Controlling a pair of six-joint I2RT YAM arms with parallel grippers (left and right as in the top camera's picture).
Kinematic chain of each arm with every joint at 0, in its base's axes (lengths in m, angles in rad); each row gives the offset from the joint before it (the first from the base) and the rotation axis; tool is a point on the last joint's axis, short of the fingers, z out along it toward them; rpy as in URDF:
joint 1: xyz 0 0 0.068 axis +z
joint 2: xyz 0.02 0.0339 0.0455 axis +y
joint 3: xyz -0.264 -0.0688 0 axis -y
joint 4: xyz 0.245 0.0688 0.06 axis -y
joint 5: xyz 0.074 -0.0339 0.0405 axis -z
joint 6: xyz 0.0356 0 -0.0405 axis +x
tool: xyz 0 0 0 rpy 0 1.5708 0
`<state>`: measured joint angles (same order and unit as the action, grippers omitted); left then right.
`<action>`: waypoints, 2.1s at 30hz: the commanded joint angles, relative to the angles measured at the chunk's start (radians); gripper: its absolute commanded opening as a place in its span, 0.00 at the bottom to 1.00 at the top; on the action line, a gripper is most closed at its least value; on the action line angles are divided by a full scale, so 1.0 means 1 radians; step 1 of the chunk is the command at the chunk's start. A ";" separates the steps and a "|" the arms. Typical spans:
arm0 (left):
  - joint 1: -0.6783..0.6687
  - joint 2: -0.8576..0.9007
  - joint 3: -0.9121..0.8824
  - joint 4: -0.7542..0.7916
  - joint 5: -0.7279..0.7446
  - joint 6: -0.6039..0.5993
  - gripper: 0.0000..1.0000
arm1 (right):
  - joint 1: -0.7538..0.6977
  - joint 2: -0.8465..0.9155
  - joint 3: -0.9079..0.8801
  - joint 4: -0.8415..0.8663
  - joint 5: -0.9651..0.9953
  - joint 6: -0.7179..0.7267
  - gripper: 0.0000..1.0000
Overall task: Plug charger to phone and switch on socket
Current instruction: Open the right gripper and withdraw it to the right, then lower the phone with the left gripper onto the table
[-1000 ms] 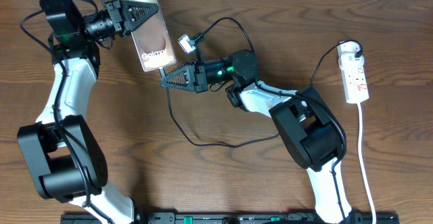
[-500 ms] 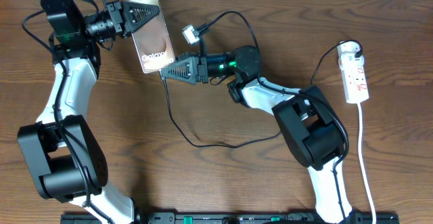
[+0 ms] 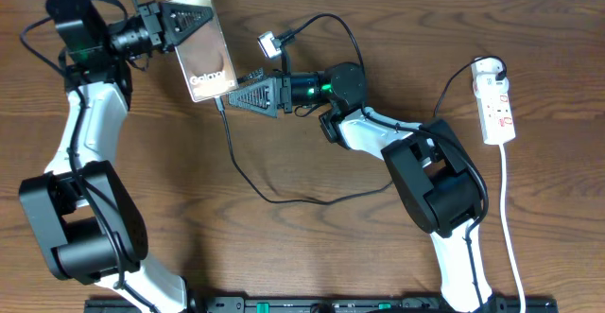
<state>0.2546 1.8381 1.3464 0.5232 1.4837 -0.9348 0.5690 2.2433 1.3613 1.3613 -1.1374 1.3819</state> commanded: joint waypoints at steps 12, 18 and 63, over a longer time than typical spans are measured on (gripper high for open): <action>0.056 -0.021 0.002 0.005 0.027 0.006 0.07 | -0.111 0.001 0.016 -0.480 -0.040 -0.245 0.99; 0.056 -0.021 0.002 -0.006 0.027 0.006 0.08 | -0.144 -0.006 0.019 -0.776 -0.039 -0.462 0.99; -0.091 0.046 -0.002 -0.950 -0.603 0.636 0.07 | -0.161 -0.508 0.085 -2.005 1.015 -0.904 0.99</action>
<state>0.1864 1.8874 1.3350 -0.4046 1.0092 -0.3405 0.4004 1.7546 1.4281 -0.6399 -0.1375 0.4850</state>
